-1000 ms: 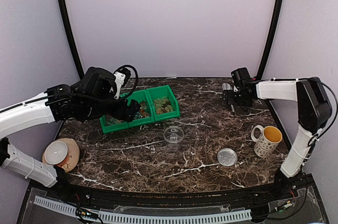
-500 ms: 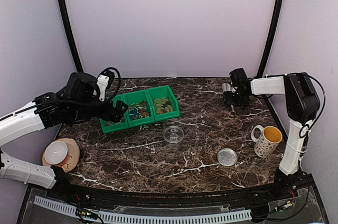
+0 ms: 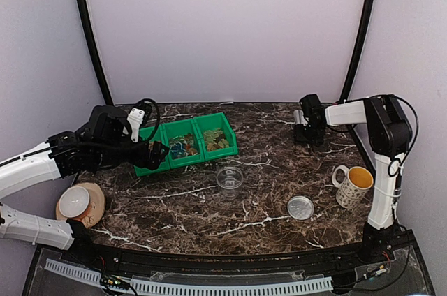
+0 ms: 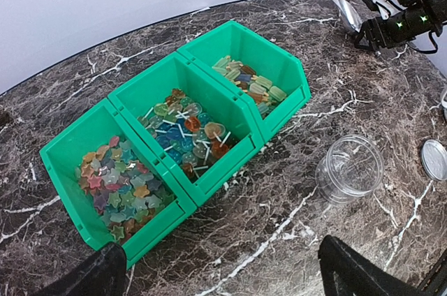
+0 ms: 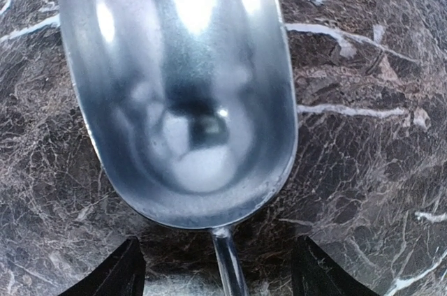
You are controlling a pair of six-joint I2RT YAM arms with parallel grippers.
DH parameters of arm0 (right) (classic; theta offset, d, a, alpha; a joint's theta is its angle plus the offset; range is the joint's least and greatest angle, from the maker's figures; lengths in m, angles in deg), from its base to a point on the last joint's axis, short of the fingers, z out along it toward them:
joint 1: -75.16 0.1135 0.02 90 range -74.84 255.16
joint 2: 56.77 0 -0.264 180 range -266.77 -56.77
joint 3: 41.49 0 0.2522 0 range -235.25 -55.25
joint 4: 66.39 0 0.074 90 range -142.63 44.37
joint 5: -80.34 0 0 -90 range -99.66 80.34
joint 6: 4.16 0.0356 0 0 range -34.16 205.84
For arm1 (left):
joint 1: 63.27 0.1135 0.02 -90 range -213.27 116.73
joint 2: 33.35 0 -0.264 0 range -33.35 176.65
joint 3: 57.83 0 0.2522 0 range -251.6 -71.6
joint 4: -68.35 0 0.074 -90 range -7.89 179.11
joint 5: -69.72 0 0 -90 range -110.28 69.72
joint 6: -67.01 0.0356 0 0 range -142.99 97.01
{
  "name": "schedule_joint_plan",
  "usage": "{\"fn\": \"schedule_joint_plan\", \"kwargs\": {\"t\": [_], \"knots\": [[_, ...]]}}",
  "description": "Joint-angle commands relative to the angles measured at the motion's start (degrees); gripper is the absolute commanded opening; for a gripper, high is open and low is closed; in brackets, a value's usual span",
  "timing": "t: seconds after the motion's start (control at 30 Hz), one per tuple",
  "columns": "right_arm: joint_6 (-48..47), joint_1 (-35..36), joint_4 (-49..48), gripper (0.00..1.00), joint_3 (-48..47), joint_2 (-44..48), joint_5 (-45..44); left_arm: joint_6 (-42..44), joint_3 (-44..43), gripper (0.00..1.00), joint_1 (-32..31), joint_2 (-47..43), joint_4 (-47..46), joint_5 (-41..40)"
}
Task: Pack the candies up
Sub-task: Pick up the spatula from the corner of the board.
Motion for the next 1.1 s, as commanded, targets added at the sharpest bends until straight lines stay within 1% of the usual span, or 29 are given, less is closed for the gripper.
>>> {"fn": "schedule_joint_plan", "kwargs": {"t": [0.0,0.3,0.43,0.53,0.7,0.73,1.07], "knots": [[-0.1,-0.4,-0.9,0.67,-1.0,-1.5,0.3,0.2,0.6,0.99,0.9,-1.2,-1.5,1.3],[-0.3,-0.3,-2.5,0.42,0.9,-0.6,1.2,-0.7,0.6,0.99,3.0,-0.2,-1.9,4.0],[-0.6,-0.3,-3.2,0.27,2.2,0.0,1.7,-1.1,0.5,0.99,3.8,0.3,-1.9,4.8],[-0.5,0.0,-3.7,0.2,3.3,0.7,1.2,-1.1,0.5,0.99,4.1,0.5,-1.9,4.5],[-0.8,0.8,-4.2,0.02,4.7,1.9,-0.1,-1.3,0.6,0.99,4.9,0.9,-2.0,5.4],[-1.1,1.1,-4.1,0.0,4.8,2.3,-0.5,-1.4,0.5,0.99,5.1,0.9,-2.0,5.5],[-4.4,6.1,-2.9,0.0,5.4,7.5,-7.1,-1.5,0.5,0.99,6.1,1.6,-1.9,6.0]]}}
